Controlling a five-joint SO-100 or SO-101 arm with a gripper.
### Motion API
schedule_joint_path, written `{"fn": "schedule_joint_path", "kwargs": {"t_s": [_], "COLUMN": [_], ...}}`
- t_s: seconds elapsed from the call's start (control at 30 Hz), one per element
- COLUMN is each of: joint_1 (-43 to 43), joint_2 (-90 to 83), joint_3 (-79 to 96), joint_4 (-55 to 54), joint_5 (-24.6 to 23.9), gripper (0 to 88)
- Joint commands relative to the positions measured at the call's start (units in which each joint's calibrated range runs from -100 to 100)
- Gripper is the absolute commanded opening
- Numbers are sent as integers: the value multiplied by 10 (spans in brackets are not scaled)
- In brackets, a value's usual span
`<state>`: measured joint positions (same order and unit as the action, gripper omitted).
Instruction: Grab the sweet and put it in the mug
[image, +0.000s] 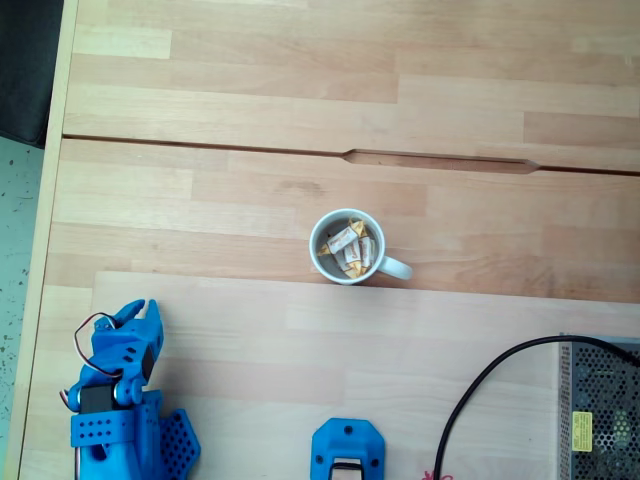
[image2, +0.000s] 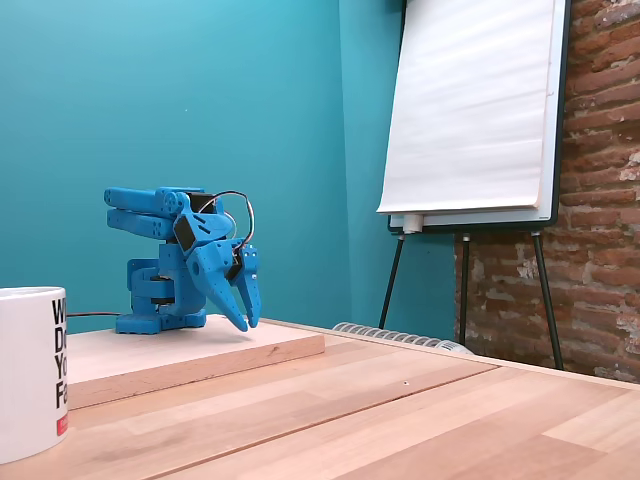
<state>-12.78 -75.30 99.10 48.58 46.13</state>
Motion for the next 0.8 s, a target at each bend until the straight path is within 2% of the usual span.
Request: {"fn": "schedule_joint_path", "kwargs": {"t_s": [0.0, 0.27, 0.57, 0.77], "joint_1": [-6, -5, -4, -5], "joint_2": [-22, -25, -34, -34], "joint_3": [9, 9, 9, 9], "joint_4": [1, 7, 109, 110], "joint_5": [1, 0, 4, 4], "gripper": [38, 40, 38, 40]}}
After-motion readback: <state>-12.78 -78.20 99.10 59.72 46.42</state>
